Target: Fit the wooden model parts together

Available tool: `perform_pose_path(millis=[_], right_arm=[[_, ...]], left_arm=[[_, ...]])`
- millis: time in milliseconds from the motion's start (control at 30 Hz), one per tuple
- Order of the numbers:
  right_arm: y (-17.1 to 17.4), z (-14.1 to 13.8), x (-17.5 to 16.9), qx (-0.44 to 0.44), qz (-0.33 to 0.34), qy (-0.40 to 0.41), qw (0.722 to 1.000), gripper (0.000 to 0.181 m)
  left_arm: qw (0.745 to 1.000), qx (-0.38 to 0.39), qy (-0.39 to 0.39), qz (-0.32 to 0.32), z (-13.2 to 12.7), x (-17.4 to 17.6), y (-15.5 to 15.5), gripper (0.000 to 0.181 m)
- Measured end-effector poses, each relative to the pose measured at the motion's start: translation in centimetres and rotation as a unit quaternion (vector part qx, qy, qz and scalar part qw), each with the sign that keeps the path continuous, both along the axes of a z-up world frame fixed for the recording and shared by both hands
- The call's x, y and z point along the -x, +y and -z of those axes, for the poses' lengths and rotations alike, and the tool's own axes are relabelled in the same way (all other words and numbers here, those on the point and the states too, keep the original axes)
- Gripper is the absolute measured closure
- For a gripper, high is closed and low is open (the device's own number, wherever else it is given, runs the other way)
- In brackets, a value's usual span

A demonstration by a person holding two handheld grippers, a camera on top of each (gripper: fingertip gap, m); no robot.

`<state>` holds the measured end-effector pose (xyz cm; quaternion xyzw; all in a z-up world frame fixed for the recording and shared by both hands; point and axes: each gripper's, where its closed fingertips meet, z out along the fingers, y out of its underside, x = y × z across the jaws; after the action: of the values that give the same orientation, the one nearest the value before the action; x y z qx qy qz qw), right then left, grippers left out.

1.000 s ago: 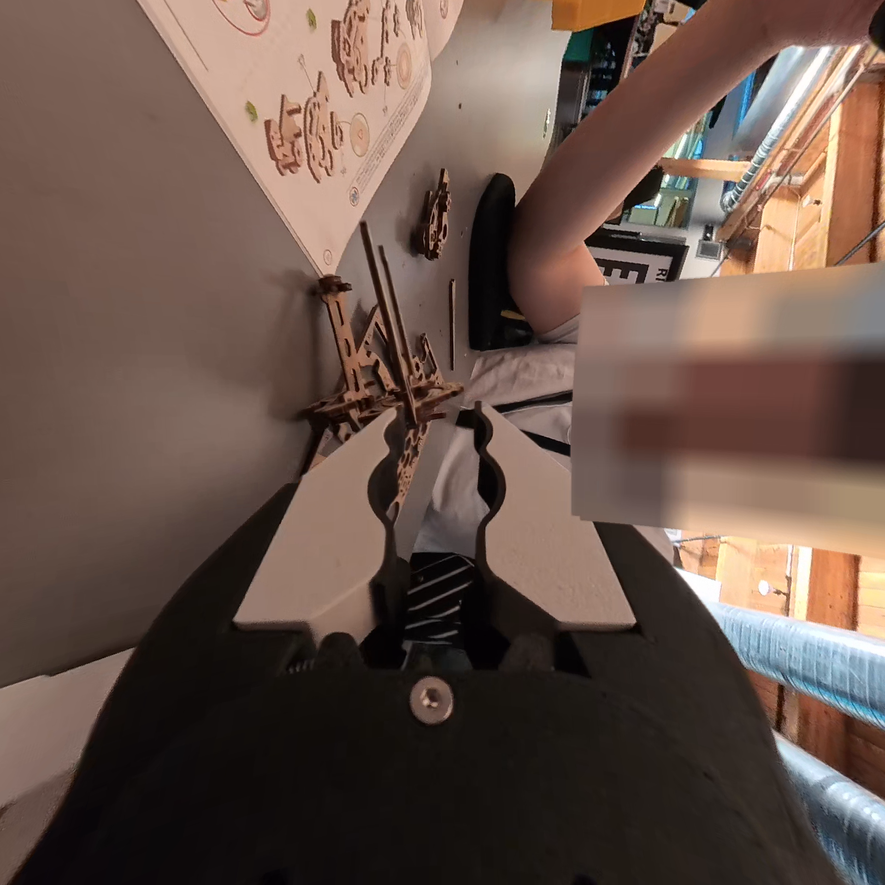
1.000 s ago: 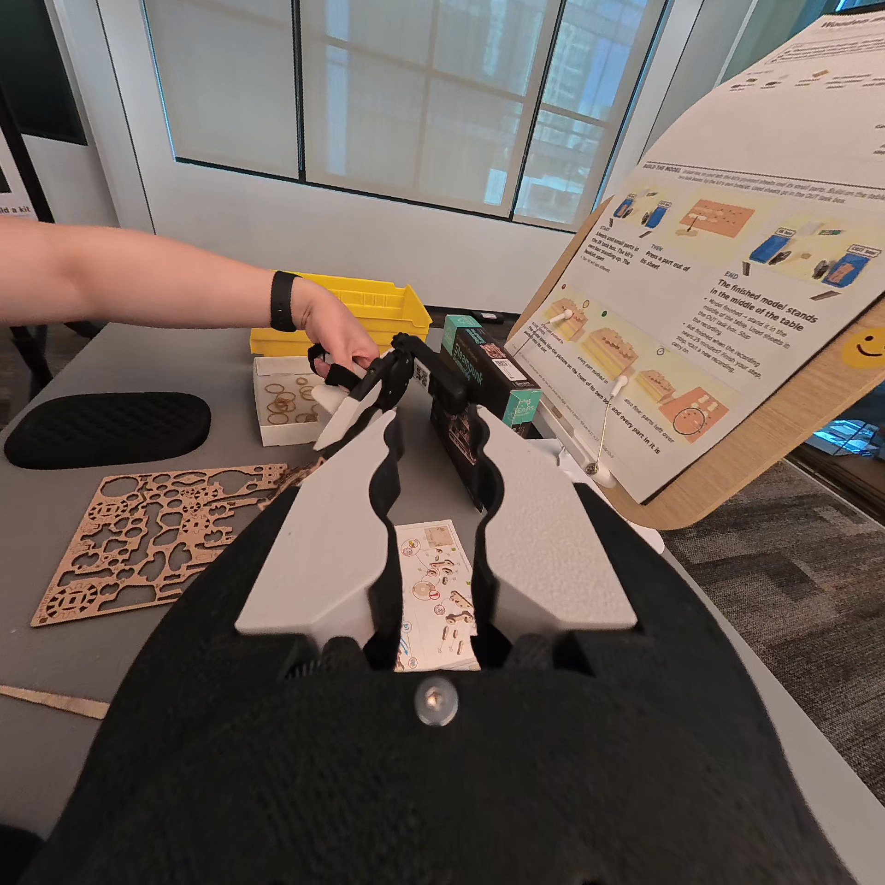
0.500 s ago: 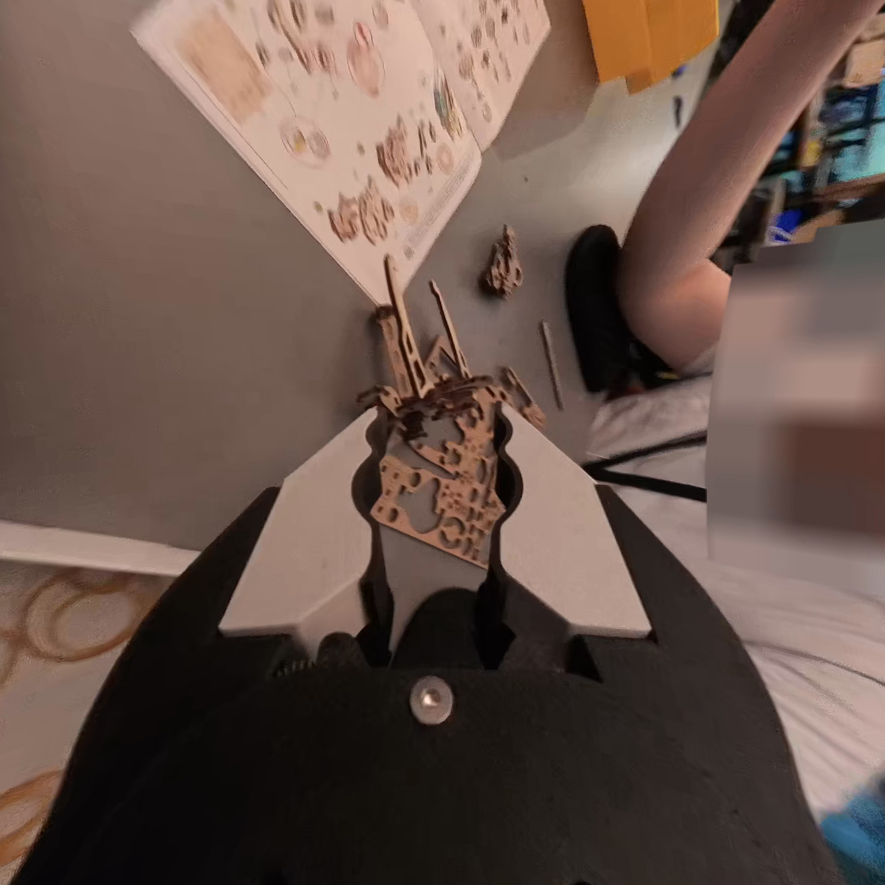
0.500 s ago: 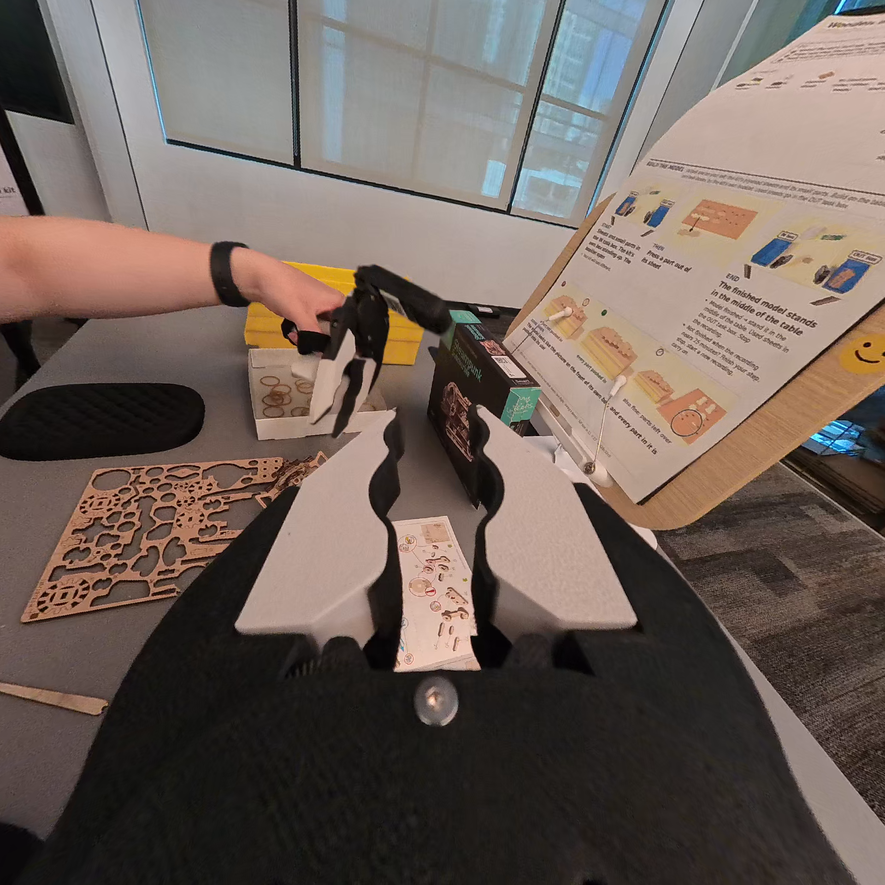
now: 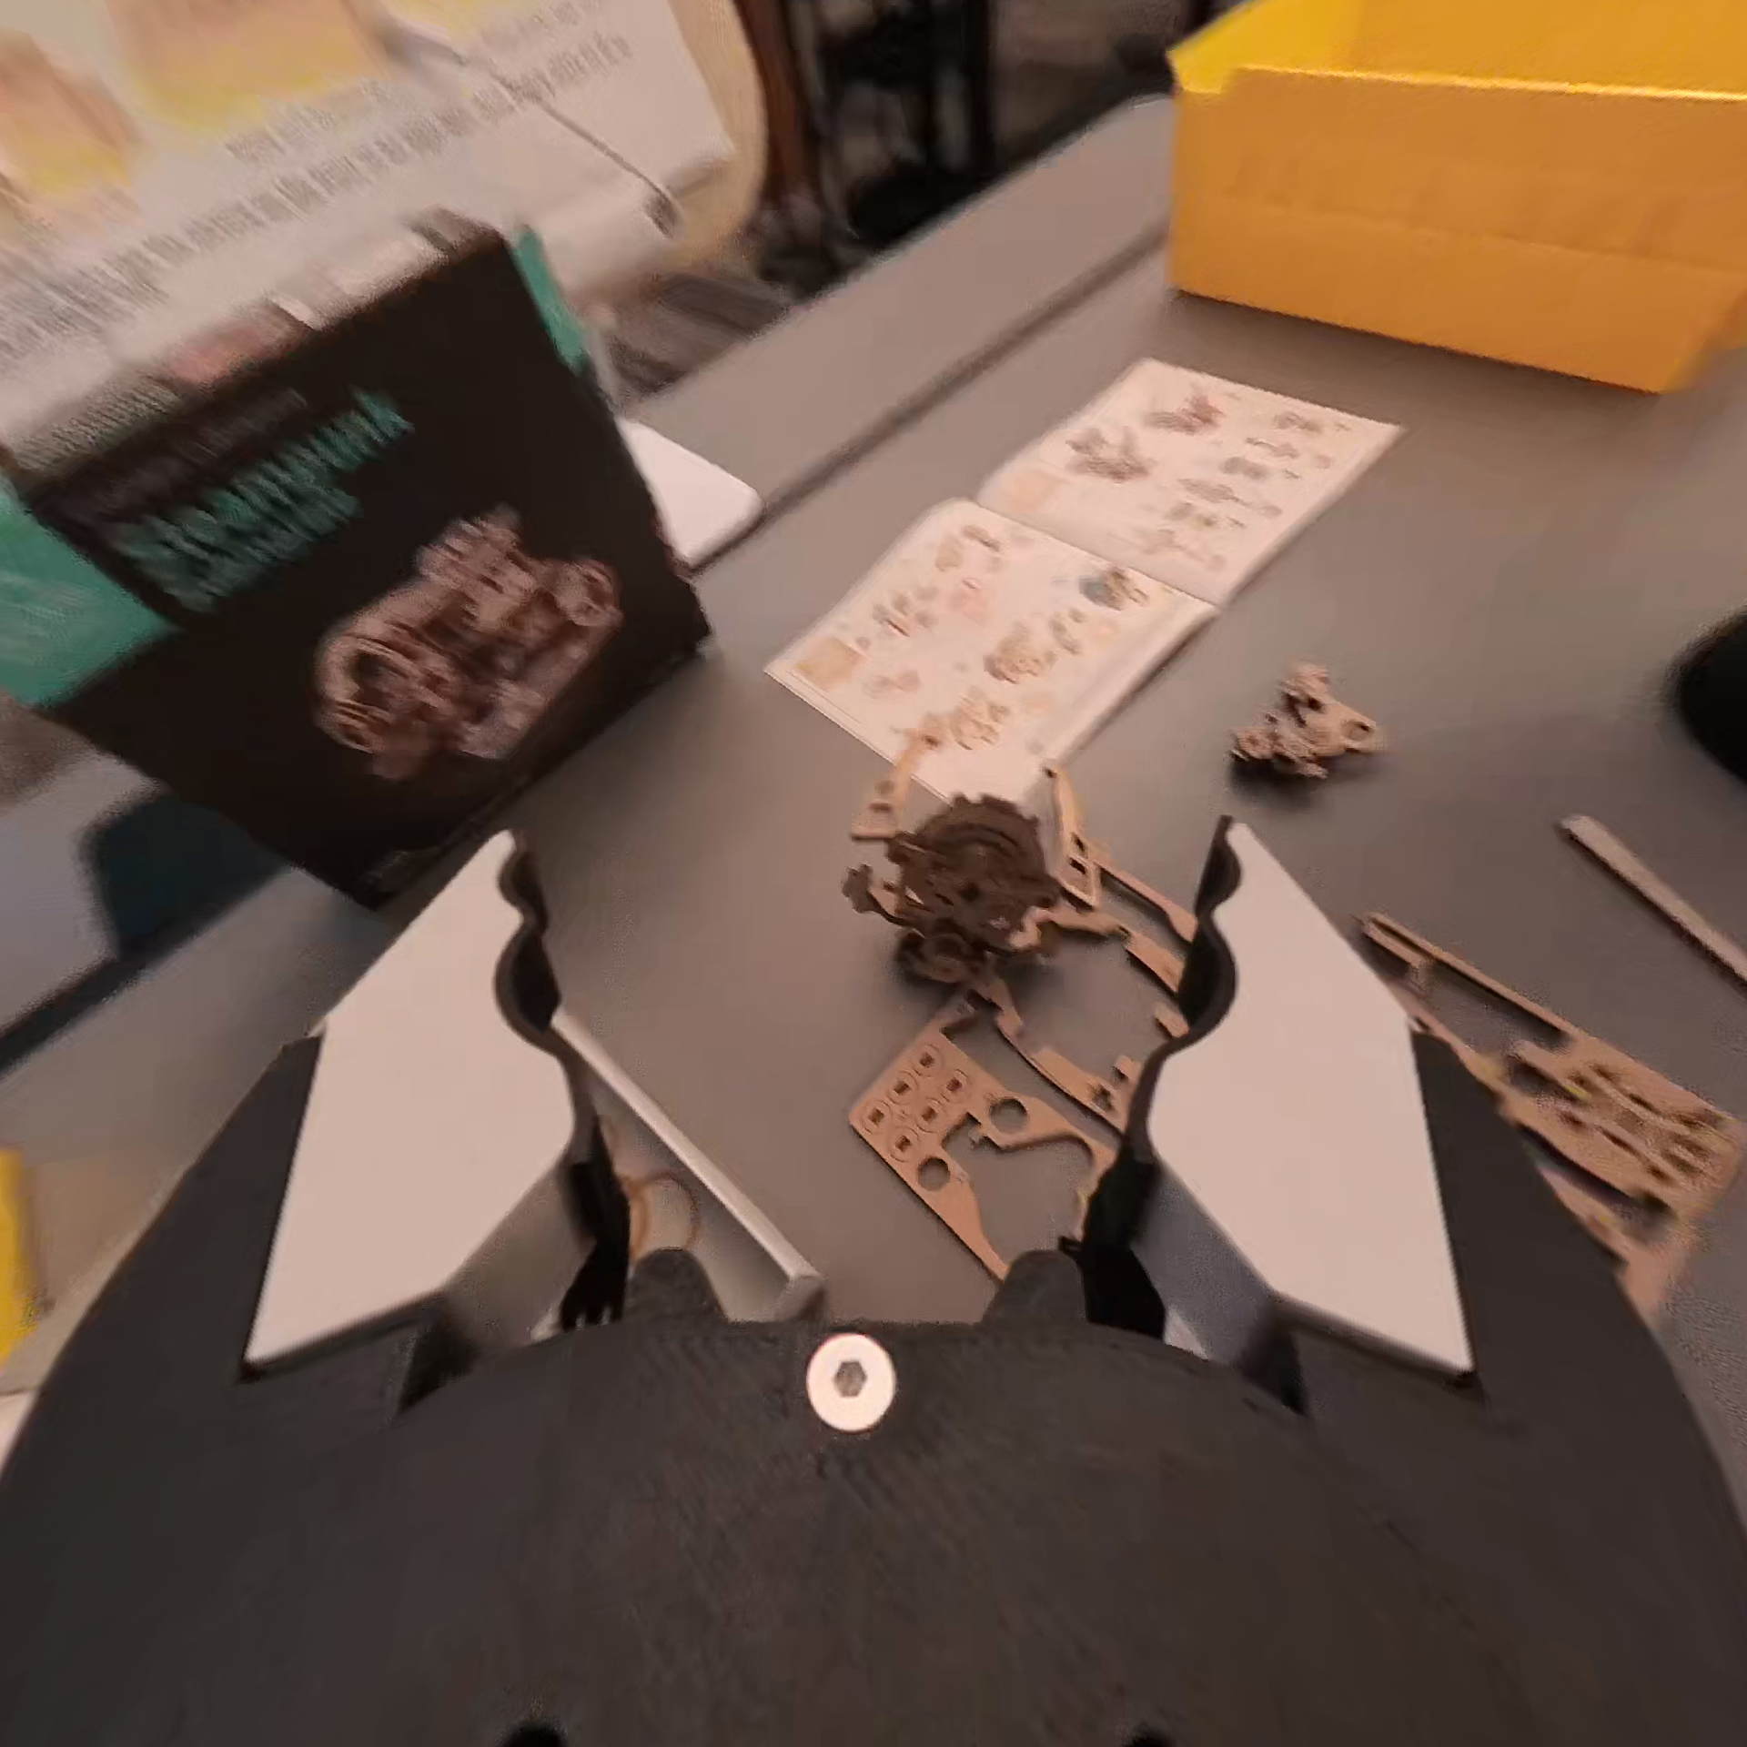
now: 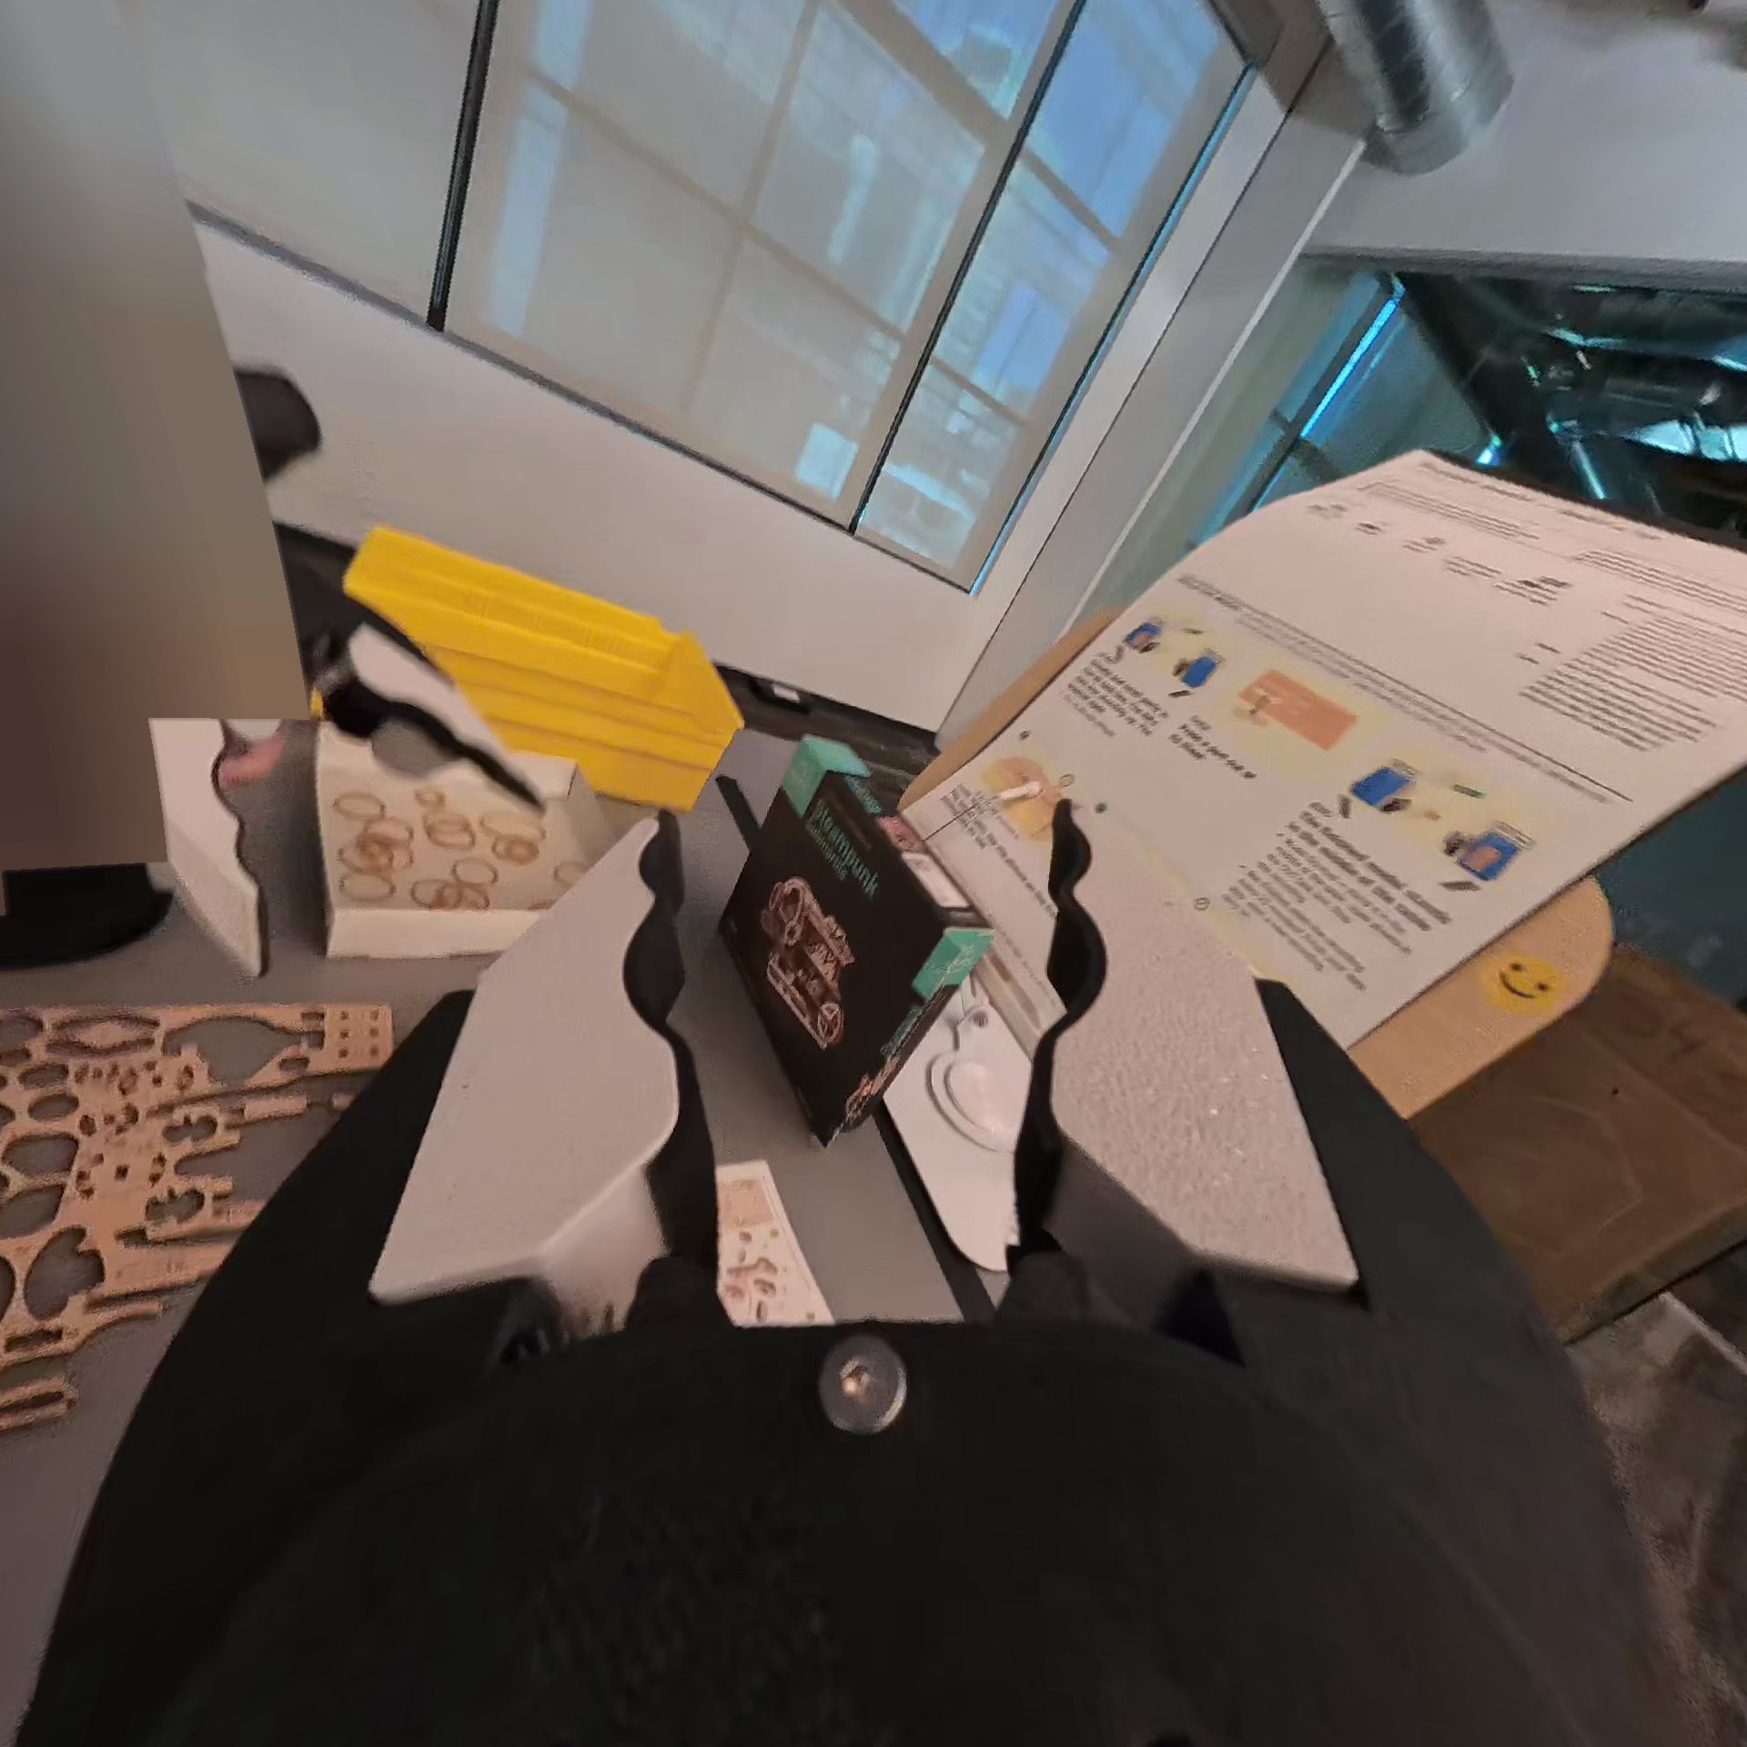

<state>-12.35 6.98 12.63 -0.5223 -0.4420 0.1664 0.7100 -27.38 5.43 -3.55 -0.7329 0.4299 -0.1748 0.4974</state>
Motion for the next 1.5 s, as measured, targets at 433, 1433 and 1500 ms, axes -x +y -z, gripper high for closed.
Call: perform_pose_path(millis=[433, 1433, 1500], right_arm=[[-6.6, 19.0, -4.0, 0.018, 0.186, -0.213, 0.959, 0.118], [-6.9, 26.8, -1.3, 0.228, 0.077, -0.215, 0.947, 0.123], [-7.0, 26.9, -1.6, 0.235, 0.079, -0.211, 0.945, 0.125]], left_arm=[[0.994, -0.065, 0.066, -0.056, 4.5, -2.6, 0.3, 0.066], [0.997, 0.035, 0.039, -0.050, 8.5, -2.5, 0.2, 0.103], [0.997, 0.034, 0.039, -0.052, 8.5, -2.2, 0.2, 0.104]])
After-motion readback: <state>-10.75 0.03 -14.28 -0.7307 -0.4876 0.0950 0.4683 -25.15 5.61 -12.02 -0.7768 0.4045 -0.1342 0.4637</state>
